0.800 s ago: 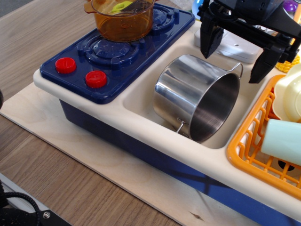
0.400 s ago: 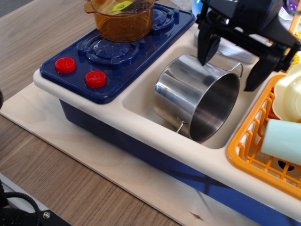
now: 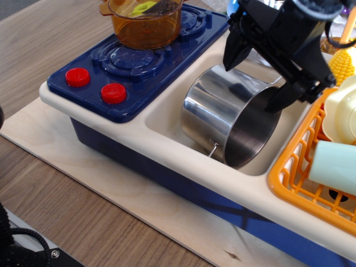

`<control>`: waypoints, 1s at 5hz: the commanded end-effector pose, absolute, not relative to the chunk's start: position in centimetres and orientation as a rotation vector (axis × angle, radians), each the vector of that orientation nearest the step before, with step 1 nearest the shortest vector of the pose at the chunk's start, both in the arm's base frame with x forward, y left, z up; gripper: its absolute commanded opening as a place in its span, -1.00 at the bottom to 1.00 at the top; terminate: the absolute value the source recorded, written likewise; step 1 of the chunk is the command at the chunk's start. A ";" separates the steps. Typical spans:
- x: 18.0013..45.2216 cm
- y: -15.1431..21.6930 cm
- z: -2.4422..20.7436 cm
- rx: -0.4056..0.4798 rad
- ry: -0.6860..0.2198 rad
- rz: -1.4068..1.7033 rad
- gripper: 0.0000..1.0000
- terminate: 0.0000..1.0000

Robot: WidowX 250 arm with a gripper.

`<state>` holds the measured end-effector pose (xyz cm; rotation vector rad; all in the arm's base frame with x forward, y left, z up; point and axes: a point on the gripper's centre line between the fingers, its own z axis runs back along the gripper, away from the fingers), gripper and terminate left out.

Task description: Flip pot upright which is in sink

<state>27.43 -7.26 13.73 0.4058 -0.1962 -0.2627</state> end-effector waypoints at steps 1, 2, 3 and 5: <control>27.9 -6.4 13.9 0.559 -0.294 -0.354 1.00 -1.00; 28.3 -5.2 13.5 0.594 -0.325 -0.390 1.00 -1.00; 28.5 -4.8 13.3 0.559 -0.328 -0.387 -1.00 -1.00; 28.7 -4.3 13.7 0.287 -0.248 -0.319 -1.00 -1.00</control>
